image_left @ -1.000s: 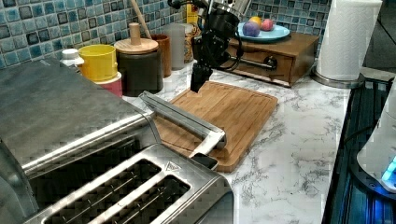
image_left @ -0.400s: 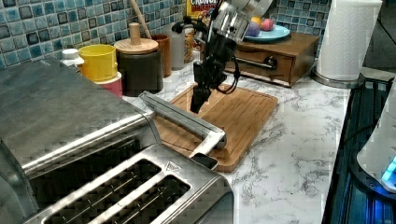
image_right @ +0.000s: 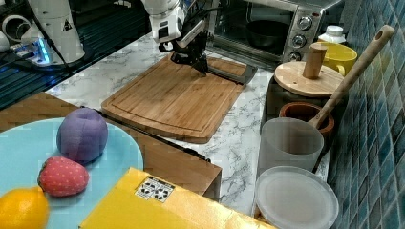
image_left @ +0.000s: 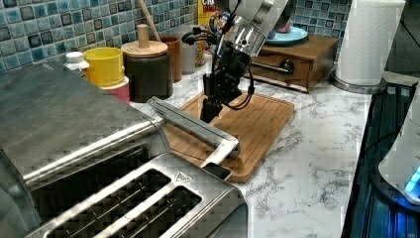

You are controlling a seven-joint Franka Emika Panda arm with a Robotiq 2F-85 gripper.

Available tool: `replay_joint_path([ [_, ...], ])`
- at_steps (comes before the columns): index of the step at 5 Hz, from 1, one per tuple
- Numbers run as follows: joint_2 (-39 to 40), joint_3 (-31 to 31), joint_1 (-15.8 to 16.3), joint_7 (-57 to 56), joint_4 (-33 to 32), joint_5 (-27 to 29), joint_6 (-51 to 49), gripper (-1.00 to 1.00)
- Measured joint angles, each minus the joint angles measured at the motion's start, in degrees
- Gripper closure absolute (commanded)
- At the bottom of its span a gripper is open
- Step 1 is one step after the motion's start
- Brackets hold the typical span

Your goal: Close the oven.

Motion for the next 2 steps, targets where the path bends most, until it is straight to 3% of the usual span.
replay_joint_path([
  [2,-2.9,-0.17,0.02,0.67,1.23,-6.27,-9.46,1.0],
])
